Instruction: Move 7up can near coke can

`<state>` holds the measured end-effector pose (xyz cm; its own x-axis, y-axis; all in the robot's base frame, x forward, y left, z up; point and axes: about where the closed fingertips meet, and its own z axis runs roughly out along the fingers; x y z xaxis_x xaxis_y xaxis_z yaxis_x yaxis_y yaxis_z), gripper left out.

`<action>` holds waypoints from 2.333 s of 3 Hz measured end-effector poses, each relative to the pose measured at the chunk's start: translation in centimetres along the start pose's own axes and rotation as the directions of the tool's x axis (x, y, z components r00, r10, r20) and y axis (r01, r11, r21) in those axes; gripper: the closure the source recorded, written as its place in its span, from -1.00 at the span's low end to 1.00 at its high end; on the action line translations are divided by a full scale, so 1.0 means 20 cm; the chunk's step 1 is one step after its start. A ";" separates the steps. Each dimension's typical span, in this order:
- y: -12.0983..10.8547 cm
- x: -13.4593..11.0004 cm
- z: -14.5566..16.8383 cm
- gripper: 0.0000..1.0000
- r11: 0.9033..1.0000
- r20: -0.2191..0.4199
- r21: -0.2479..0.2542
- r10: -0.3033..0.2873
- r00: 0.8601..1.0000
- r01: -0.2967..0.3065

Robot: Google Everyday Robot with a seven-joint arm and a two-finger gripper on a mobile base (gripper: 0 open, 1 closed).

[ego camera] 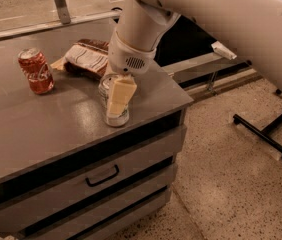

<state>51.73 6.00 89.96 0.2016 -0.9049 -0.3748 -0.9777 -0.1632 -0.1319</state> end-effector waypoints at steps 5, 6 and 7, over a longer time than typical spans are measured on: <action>-0.09 -0.12 -0.07 1.00 0.999 0.050 0.040 -0.036 0.998 0.034; -0.25 -0.29 -0.16 1.00 0.996 0.082 0.055 -0.074 0.994 0.069; -0.39 -0.41 -0.18 1.00 0.995 0.061 0.030 -0.097 0.993 0.095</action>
Offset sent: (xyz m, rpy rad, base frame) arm -0.0004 0.0008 0.0000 -0.0001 -0.0008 0.0015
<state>57.47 13.32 97.33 0.2982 -0.8592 -0.4157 -0.9520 -0.2366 -0.1940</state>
